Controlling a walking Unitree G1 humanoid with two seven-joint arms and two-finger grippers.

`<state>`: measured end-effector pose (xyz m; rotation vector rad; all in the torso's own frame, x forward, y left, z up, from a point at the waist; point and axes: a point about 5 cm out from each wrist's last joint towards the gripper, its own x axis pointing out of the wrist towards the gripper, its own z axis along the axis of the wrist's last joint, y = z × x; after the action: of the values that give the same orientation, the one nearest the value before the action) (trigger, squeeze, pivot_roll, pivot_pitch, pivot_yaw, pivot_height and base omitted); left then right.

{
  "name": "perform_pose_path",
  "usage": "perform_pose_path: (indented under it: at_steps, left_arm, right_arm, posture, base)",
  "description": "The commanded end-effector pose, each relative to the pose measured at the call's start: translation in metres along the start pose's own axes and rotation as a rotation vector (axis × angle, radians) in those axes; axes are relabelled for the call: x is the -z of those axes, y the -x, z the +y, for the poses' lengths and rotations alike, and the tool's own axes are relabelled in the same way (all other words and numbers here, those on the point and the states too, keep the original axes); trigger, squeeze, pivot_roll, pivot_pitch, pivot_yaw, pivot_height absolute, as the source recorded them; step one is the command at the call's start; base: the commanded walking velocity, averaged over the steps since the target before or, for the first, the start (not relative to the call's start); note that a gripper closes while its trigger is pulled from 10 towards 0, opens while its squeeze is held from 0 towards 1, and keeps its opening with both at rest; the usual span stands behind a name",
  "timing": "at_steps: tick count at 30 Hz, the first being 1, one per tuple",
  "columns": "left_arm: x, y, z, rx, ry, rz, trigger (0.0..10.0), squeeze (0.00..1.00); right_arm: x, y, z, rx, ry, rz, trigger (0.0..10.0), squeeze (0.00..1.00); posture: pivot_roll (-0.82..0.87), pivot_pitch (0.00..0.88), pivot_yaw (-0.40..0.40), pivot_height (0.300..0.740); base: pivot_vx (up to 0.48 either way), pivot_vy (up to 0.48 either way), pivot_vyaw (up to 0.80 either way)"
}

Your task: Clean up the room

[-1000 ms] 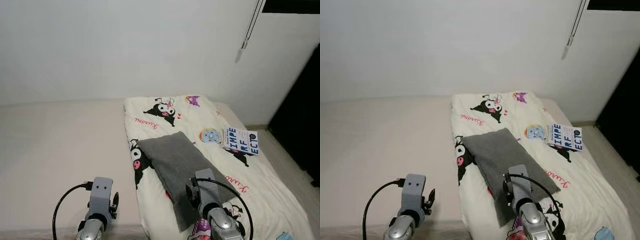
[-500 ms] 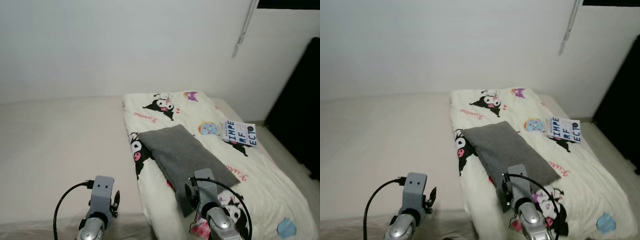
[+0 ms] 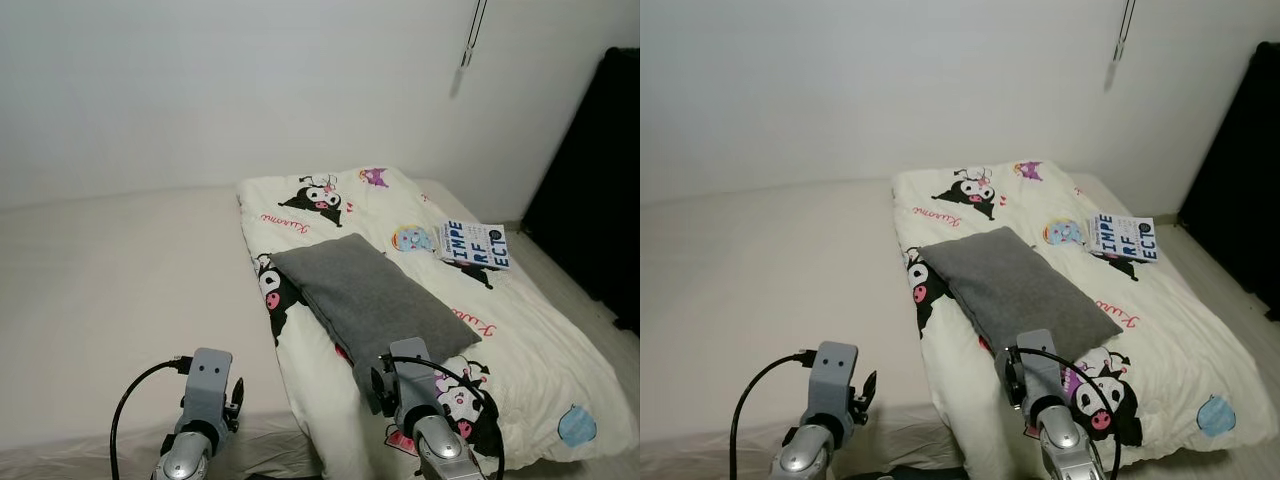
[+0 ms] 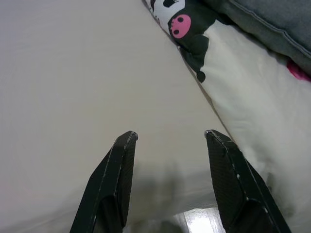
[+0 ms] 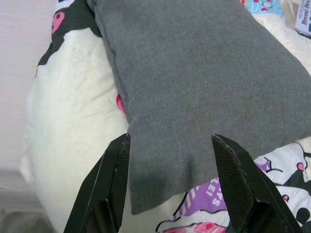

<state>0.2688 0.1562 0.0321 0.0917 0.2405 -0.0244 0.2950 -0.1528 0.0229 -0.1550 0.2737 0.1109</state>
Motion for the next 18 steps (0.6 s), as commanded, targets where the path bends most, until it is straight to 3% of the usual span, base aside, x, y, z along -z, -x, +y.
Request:
perform_pose_path:
  at_steps: [1,9,18]
  left_arm:
    - [0.001,0.001,0.009,-0.032,-0.013,0.017,10.0,0.0]
    - [-0.004,0.003,0.024,-0.05,-0.014,0.003,10.0,0.0]
    - [-0.007,0.004,0.03,-0.066,0.009,-0.006,10.0,0.0]
  right_arm:
    - [-0.004,-0.001,0.001,0.014,-0.024,-0.02,10.0,0.0]
    - [-0.007,-0.001,0.005,0.021,-0.043,-0.036,10.0,0.0]
    - [-0.008,-0.001,0.009,0.007,-0.045,-0.034,10.0,0.0]
  posture:
    - [0.05,0.174,0.044,0.646]
    - [0.08,0.264,0.071,0.646]
    - [0.09,0.263,0.055,0.646]
  base:
    - [0.0,0.0,0.0]
    - [0.0,0.0,0.0]
    - [0.0,0.0,0.0]
